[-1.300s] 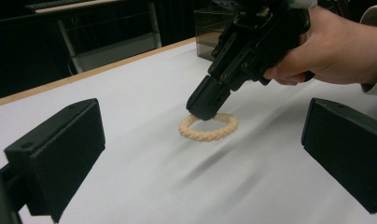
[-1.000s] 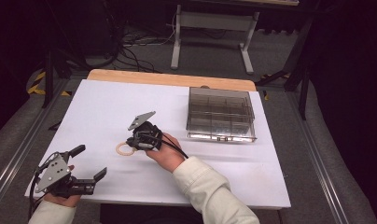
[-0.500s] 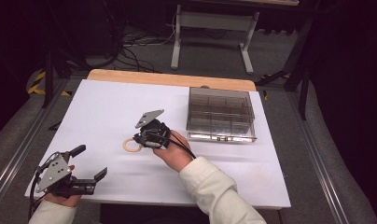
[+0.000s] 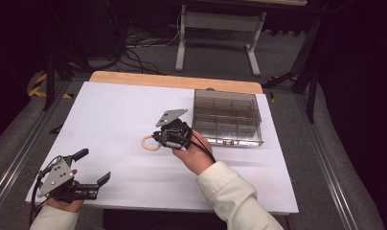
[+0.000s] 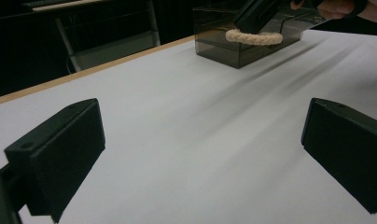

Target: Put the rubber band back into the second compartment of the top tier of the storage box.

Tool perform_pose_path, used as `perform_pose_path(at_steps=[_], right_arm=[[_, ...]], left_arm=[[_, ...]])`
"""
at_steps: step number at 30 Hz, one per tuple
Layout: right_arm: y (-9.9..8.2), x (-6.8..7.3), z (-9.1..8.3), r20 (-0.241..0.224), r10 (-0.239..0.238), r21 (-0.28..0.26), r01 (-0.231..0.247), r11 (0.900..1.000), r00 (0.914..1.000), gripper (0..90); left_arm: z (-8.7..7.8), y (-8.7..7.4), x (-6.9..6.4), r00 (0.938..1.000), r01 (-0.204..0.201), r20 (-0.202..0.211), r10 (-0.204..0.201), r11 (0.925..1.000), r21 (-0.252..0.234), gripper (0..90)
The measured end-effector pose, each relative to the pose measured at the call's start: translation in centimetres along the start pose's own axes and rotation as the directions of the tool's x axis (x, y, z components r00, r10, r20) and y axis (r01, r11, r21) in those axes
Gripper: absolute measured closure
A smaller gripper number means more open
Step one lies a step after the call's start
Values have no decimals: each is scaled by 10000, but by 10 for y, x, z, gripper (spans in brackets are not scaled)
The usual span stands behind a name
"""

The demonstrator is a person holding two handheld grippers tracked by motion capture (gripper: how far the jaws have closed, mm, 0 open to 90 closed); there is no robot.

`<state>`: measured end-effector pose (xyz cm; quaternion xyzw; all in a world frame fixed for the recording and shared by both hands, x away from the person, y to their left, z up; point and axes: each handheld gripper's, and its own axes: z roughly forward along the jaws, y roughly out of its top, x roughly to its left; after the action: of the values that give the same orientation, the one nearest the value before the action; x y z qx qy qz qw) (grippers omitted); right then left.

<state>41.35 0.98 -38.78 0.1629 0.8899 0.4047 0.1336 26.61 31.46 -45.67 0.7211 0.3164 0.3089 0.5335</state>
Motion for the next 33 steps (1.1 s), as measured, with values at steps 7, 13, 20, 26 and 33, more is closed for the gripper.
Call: perform_pose_path(at_steps=[7, 13, 20, 26, 33], right_arm=[[-5, -4, -19, 284, 108, -107, -105, 9999, 9995, 856], [-8, -7, -27, 477, 111, -94, -106, 9999, 9988, 856], [-16, -14, -43, 895, 216, -94, -209, 9997, 9957, 855], [-23, -22, -58, 1136, 453, -121, -442, 9990, 9925, 854], [-33, -31, -72, 1421, 763, -157, -748, 9971, 9869, 853]], left_arm=[[0, 0, 0, 10000, 8, -11, -8, 10000, -10, 5], [0, 0, 1, 9999, -101, 65, 101, 9999, 7, 6], [0, 0, 0, 10000, 3, -8, -3, 10000, -11, 5], [0, 0, -1, 10000, 13, -6, -13, 10000, 4, 5], [1, 0, 0, 9999, -116, 103, 116, 9999, 43, 6]])
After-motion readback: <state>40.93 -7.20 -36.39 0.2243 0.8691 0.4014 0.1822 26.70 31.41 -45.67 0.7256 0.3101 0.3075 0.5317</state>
